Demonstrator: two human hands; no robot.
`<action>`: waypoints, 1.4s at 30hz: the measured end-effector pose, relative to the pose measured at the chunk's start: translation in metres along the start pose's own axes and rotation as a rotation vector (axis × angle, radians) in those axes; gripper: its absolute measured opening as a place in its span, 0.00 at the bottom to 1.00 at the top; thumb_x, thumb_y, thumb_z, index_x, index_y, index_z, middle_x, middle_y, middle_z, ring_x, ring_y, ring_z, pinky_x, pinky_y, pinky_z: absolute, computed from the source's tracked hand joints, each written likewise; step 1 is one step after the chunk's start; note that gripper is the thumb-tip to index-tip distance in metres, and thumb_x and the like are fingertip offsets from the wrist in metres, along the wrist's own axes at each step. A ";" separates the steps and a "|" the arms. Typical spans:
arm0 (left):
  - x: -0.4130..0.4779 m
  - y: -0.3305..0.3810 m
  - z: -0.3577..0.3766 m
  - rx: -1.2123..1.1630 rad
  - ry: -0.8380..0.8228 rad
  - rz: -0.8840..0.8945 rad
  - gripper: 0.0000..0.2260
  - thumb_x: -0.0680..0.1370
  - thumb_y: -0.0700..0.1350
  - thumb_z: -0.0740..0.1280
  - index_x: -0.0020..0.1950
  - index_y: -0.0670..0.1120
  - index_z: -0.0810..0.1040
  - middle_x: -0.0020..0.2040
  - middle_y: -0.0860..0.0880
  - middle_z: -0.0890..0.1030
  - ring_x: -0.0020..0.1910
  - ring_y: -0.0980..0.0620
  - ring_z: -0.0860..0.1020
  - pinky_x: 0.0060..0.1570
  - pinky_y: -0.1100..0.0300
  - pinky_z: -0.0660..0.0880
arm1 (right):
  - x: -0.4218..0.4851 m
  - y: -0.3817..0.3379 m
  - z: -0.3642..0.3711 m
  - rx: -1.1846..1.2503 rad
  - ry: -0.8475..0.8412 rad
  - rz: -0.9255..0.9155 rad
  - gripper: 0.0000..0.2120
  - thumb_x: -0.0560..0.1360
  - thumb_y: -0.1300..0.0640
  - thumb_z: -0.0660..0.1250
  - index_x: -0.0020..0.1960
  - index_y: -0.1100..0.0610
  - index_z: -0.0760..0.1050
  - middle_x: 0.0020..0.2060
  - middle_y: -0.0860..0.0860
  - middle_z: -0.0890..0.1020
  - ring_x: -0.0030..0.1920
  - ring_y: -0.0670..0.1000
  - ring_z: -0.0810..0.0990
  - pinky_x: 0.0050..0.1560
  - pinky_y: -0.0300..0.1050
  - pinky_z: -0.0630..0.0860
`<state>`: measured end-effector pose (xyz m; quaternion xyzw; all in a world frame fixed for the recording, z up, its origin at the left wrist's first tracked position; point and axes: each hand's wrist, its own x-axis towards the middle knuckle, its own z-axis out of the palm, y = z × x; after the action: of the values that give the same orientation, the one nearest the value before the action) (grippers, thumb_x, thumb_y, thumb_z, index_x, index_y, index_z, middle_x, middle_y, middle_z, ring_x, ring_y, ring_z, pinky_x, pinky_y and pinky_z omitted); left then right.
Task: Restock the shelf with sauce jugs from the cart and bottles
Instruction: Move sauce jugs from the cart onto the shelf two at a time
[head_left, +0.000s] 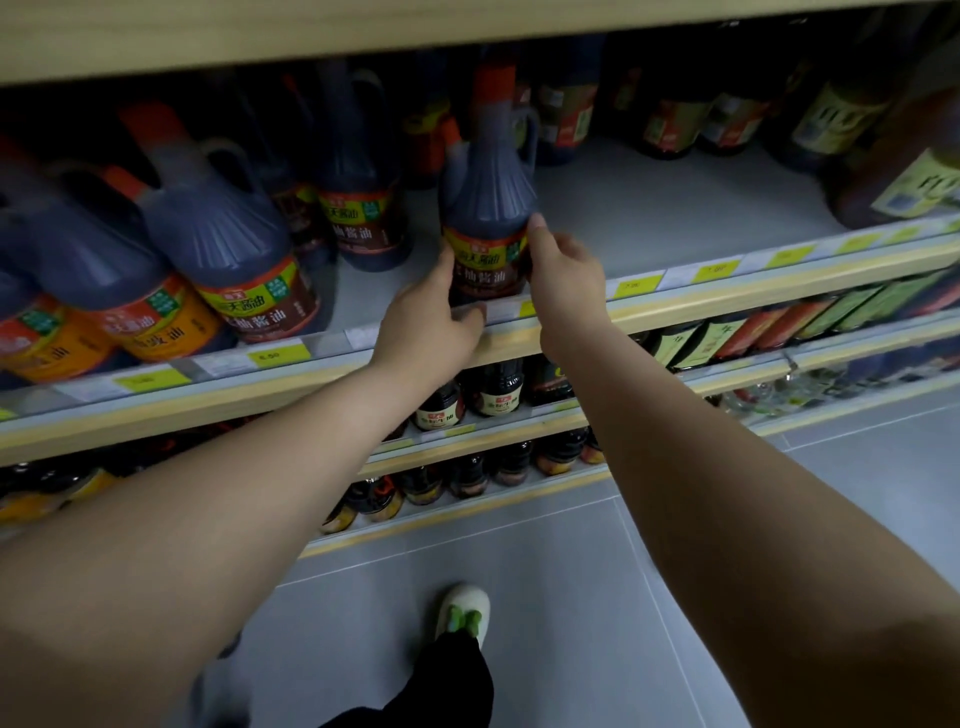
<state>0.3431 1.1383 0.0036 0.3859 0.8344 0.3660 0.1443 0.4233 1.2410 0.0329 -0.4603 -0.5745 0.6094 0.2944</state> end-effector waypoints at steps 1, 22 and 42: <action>-0.003 -0.004 -0.004 0.009 0.021 -0.004 0.33 0.76 0.48 0.65 0.78 0.55 0.53 0.67 0.47 0.75 0.66 0.47 0.72 0.61 0.57 0.71 | -0.002 0.000 0.005 -0.006 -0.014 0.000 0.14 0.80 0.45 0.60 0.54 0.55 0.76 0.44 0.48 0.79 0.45 0.46 0.77 0.42 0.40 0.73; -0.061 -0.050 -0.070 0.032 0.208 -0.114 0.23 0.80 0.49 0.61 0.75 0.46 0.64 0.69 0.46 0.74 0.67 0.49 0.72 0.66 0.58 0.68 | -0.051 -0.005 0.072 -0.141 -0.360 -0.056 0.18 0.79 0.53 0.64 0.67 0.59 0.74 0.59 0.55 0.81 0.58 0.50 0.78 0.62 0.47 0.75; -0.258 0.056 -0.125 -0.184 0.316 -0.069 0.05 0.76 0.46 0.69 0.51 0.53 0.79 0.45 0.57 0.81 0.43 0.60 0.78 0.48 0.63 0.74 | -0.236 -0.043 -0.067 -0.387 -0.547 -0.444 0.05 0.76 0.57 0.68 0.51 0.51 0.78 0.34 0.46 0.78 0.37 0.50 0.78 0.39 0.40 0.73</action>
<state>0.4785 0.9065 0.1200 0.2799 0.8225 0.4916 0.0587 0.5709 1.0676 0.1323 -0.1928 -0.8212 0.5116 0.1633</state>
